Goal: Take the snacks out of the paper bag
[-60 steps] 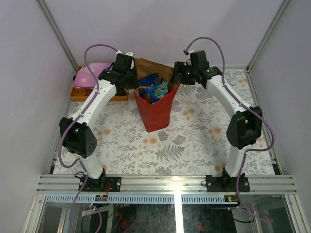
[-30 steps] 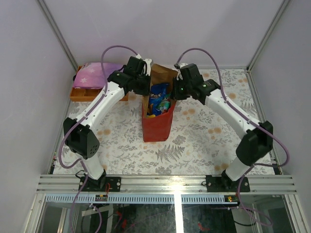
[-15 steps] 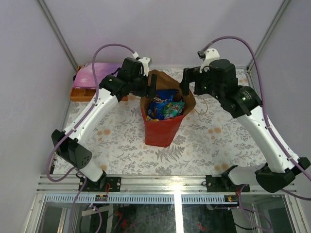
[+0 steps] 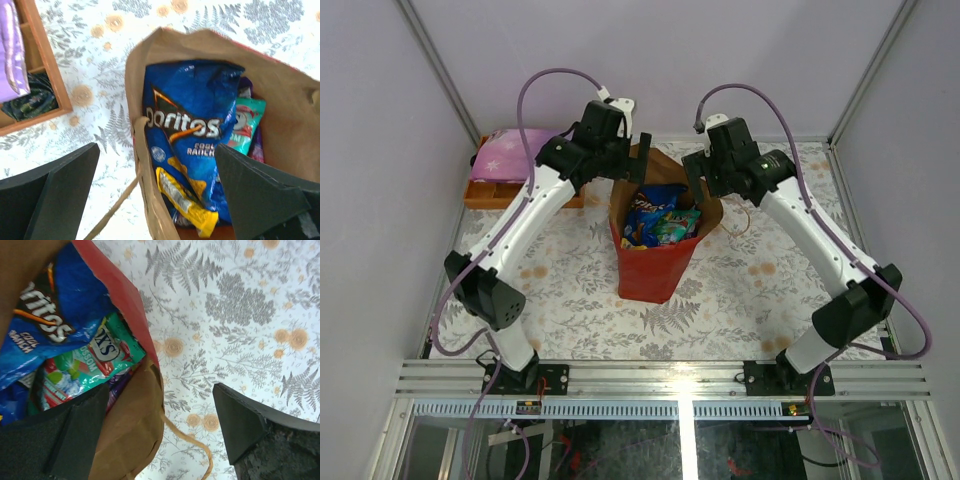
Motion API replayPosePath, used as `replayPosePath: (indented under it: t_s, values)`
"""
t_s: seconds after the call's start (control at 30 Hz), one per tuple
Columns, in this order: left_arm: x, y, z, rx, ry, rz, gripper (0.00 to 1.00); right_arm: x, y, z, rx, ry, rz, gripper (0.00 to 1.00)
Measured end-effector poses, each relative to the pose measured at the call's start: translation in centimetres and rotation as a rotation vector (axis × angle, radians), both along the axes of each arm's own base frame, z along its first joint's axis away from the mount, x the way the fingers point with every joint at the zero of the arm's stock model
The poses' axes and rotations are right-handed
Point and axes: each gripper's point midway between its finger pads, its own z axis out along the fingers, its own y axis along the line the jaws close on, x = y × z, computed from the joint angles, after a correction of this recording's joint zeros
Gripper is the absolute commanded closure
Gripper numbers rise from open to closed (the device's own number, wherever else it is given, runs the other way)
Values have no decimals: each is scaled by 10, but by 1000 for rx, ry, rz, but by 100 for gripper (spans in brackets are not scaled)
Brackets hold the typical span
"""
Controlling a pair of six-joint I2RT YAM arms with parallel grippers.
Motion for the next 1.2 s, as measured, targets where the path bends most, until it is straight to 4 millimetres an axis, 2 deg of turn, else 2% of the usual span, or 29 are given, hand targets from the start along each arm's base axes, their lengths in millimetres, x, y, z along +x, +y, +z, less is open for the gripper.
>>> replayPosePath:
  t_s: [0.1, 0.2, 0.3, 0.37, 0.4, 0.43, 0.5, 0.53, 0.57, 0.73, 0.87, 1.07, 1.2]
  values:
    - [13, 0, -1, 30, -13, 26, 0, 6, -4, -21, -19, 62, -11, 11]
    - [21, 1, -17, 75, 7, 50, 0, 10, -9, -34, -29, 102, -27, 18]
    - [26, 2, -38, 123, 42, 67, 1, 14, -11, -45, -25, 134, -41, 37]
    - [29, 2, -50, 150, 62, 77, 7, 18, -13, -53, -17, 156, -58, 53]
    - [30, 3, -55, 162, 71, 82, 12, 20, -14, -57, -15, 166, -66, 61]
    - [30, 4, -59, 169, 77, 86, 22, 22, -16, -61, -8, 177, -81, 69]
    - [30, 6, -63, 181, 87, 91, 59, 25, -19, -67, 9, 198, -108, 86]
    - [30, 6, -63, 181, 90, 96, 68, 26, -20, -69, 18, 204, -117, 96]
    - [29, 6, -62, 176, 93, 104, 73, 27, -19, -70, 35, 211, -132, 100]
    - [31, -5, -51, 157, 80, 107, 89, 32, -7, -67, 140, 203, -174, 100]
    - [27, -26, -49, 158, 81, 77, 100, 32, -3, -68, 243, 170, -239, 100]
    - [36, -62, -50, 155, 71, 42, 100, 18, -6, -68, 391, 116, -342, 100]
    - [41, -73, -47, 144, 54, 34, 100, 10, -9, -71, 482, 81, -405, 100]
